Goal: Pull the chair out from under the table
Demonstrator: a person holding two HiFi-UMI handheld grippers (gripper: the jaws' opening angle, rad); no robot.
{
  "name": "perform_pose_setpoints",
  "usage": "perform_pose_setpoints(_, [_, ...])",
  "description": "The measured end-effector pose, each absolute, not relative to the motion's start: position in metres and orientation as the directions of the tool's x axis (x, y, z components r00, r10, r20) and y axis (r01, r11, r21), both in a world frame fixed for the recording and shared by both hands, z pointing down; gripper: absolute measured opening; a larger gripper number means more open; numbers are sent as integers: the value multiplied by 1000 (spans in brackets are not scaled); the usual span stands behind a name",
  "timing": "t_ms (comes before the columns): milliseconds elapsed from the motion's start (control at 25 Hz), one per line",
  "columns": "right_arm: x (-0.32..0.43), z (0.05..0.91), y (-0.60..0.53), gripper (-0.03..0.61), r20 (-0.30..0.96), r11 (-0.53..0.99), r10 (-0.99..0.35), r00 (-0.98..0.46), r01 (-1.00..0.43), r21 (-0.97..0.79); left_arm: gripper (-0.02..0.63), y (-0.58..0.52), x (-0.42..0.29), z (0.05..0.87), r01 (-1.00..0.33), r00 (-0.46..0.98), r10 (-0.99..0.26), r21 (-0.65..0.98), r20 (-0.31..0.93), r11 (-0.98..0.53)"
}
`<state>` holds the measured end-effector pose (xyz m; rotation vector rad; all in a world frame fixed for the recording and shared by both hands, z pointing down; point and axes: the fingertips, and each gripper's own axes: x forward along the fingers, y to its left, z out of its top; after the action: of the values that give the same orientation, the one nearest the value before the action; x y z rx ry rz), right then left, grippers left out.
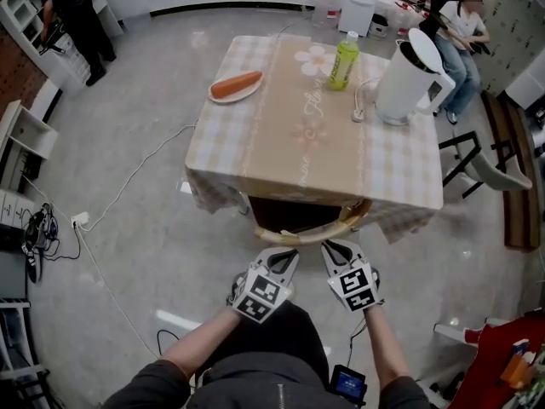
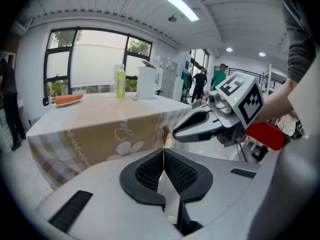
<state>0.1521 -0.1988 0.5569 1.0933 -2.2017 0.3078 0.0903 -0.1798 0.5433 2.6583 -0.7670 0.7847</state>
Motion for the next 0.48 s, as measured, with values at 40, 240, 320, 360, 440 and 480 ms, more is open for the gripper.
perform_pose_setpoints(40, [151, 559, -202, 14, 660, 667, -603, -448, -737, 110, 9, -181, 89, 547, -549, 703, -406, 83, 584, -831])
perform_pose_setpoints(240, [151, 577, -205, 14, 796, 877, -450, -404, -371, 307, 46, -193, 90, 569, -445, 645, -355, -45, 677, -894])
perform_pose_setpoints(320, [156, 589, -200, 15, 851, 920, -384, -359, -226, 319, 142, -196, 91, 578, -403, 611, -347, -97, 712, -910])
perform_pose_setpoints(360, [159, 595, -199, 23, 871, 933, -356, -338, -177, 313, 146, -198, 92, 582, -384, 595, -345, -120, 726, -916])
perform_pose_setpoints(440, [166, 607, -201, 149, 901, 949, -315, -298, -103, 298, 163, -199, 95, 593, -334, 563, -319, -144, 762, -932])
perform_pose_setpoints(480, [169, 613, -202, 173, 913, 953, -300, -275, -59, 296, 185, -199, 97, 601, -303, 543, -292, -141, 788, -943])
